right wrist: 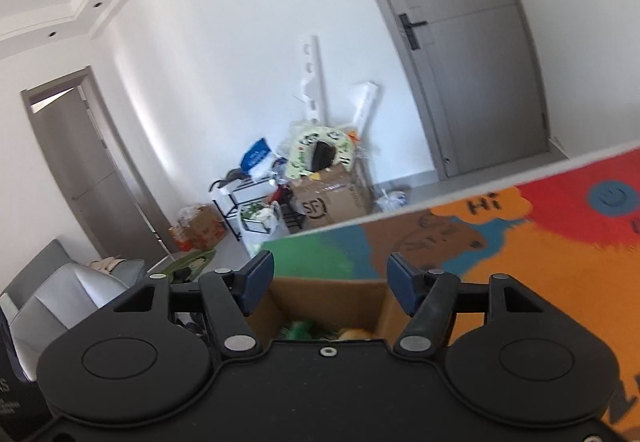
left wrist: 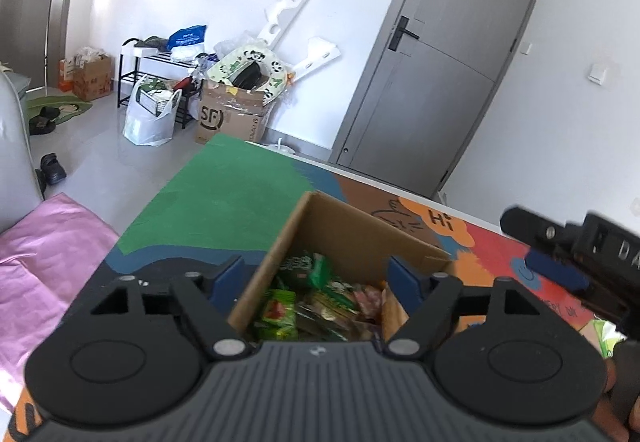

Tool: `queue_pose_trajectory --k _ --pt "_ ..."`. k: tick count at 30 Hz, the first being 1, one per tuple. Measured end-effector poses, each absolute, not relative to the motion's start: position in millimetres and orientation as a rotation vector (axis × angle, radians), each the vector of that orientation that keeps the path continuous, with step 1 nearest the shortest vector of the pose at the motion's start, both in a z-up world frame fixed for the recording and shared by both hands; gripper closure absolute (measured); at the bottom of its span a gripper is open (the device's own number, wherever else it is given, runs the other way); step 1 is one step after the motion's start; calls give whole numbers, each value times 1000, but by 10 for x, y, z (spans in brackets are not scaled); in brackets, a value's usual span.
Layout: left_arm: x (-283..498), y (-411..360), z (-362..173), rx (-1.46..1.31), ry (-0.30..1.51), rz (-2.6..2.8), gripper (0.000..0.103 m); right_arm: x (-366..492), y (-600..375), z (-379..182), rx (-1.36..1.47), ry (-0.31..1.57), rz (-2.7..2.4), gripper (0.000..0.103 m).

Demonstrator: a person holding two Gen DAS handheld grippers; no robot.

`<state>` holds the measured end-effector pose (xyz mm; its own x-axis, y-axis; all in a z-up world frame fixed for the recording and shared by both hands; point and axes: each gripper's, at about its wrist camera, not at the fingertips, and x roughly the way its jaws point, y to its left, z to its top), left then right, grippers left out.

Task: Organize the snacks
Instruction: 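Carry both packs over the cardboard box and open both grippers to drop them, then return to the table and grasp the clear-wrapped bar with the left gripper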

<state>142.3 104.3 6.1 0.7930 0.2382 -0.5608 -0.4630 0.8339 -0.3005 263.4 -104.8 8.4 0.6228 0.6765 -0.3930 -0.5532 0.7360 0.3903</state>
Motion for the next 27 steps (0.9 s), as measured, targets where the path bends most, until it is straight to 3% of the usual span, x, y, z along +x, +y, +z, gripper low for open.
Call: queue_pose_trajectory --k 12,27 --pt "1550 571 51 -391 551 331 18 2573 -1809 -103 260 578 571 1" --pt "1637 -40 36 -345 574 219 16 2466 -2530 -199 298 600 462 0"
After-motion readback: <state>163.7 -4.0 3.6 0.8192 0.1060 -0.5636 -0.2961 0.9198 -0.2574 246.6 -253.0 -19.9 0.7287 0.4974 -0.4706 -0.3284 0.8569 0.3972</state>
